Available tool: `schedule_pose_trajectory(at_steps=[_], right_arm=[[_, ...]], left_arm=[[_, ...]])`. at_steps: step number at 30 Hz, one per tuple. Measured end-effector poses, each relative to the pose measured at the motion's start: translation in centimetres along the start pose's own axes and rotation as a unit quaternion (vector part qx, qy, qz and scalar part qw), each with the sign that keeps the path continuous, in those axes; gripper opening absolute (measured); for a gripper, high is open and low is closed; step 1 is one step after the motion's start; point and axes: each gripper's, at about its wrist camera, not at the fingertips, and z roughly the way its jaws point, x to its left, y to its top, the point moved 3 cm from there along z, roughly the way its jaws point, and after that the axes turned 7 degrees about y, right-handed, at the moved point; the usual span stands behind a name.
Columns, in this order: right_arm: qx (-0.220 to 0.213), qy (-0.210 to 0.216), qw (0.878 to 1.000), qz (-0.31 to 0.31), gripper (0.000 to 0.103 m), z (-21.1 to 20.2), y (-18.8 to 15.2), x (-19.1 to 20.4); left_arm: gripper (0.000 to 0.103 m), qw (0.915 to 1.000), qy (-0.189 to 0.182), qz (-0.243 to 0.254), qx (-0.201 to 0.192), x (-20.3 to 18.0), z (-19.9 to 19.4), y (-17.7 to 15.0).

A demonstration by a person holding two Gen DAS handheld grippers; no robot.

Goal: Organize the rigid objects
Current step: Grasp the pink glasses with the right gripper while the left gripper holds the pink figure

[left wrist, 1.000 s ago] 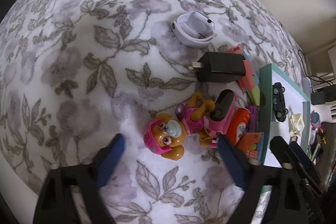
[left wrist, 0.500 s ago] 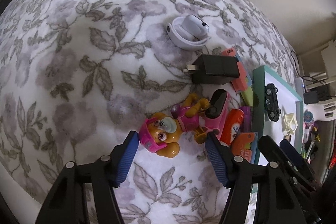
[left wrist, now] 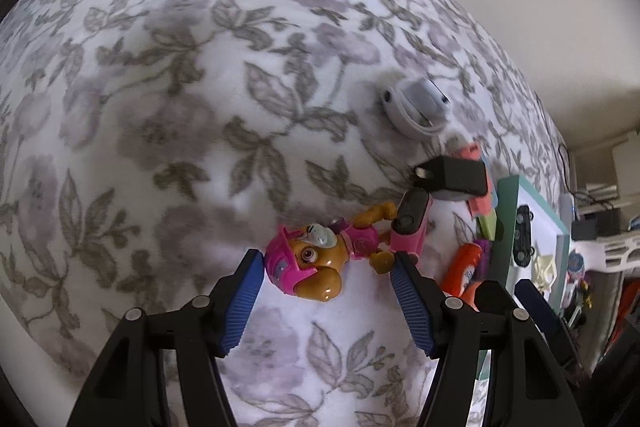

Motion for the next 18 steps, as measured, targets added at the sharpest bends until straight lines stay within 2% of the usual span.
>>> schedule_pose_trajectory(at_steps=[2, 11, 18], right_arm=[[-0.001, 0.011, 1.0, -0.009, 0.088, 0.4, 0.0, 0.9], [0.017, 0.038, 0.999, -0.03, 0.077, 2.7, -0.3, 3.0], [0.017, 0.064, 0.997, -0.039, 0.06, 3.8, -0.4, 4.7]], left_arm=[[0.066, 0.9999, -0.004, -0.013, -0.001, 0.5, -0.1, 0.1], [0.065, 0.9983, -0.03, -0.049, -0.001, 2.0, -0.1, 0.9], [0.066, 0.9954, -0.055, -0.079, 0.002, 3.1, 0.3, 1.6]])
